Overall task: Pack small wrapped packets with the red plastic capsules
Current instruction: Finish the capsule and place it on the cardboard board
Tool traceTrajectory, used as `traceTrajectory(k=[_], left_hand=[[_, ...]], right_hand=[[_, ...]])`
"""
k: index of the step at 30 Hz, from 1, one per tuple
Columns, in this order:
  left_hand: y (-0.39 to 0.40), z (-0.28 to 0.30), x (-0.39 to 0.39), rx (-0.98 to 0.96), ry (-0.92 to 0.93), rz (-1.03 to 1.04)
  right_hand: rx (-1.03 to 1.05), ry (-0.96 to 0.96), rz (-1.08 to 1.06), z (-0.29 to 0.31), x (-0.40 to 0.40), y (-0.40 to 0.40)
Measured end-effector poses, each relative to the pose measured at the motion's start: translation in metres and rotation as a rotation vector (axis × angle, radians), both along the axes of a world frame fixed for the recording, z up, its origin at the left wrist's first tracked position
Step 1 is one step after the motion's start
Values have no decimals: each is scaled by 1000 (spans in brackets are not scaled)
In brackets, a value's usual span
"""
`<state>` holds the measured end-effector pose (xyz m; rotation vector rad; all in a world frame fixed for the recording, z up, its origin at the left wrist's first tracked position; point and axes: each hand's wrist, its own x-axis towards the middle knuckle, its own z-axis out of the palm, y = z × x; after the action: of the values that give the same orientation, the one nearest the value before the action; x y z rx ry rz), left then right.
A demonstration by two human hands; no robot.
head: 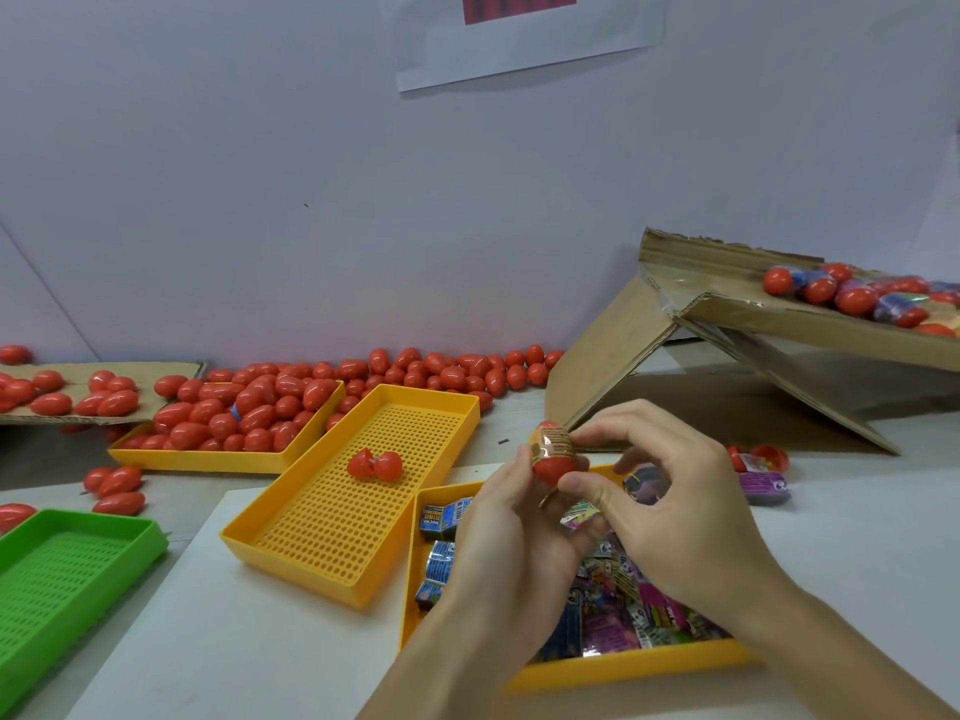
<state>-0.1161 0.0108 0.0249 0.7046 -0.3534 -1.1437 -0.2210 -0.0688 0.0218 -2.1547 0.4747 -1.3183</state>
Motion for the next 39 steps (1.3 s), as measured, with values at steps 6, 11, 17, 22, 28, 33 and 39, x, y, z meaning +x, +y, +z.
traceTrajectory(k=[6, 11, 17, 22, 28, 33, 39], left_hand=[[0, 1, 4, 1, -127, 58], [2, 0, 5, -53, -172, 32], [2, 0, 6, -74, -210, 26], [2, 1, 6, -97, -255, 27], [1, 1, 8, -119, -398, 86], [2, -3, 12, -99, -689, 208], [0, -7, 10, -105, -677, 188]], right_hand=[[-151, 82, -47, -4, -1, -2], [21, -17, -50, -2, -1, 3], [97, -13, -115, -1, 4, 11], [500, -109, 177, 3, 3, 12], [560, -157, 202, 9, -2, 5], [524, -135, 194, 5, -1, 6], [572, -158, 190, 3, -3, 4]])
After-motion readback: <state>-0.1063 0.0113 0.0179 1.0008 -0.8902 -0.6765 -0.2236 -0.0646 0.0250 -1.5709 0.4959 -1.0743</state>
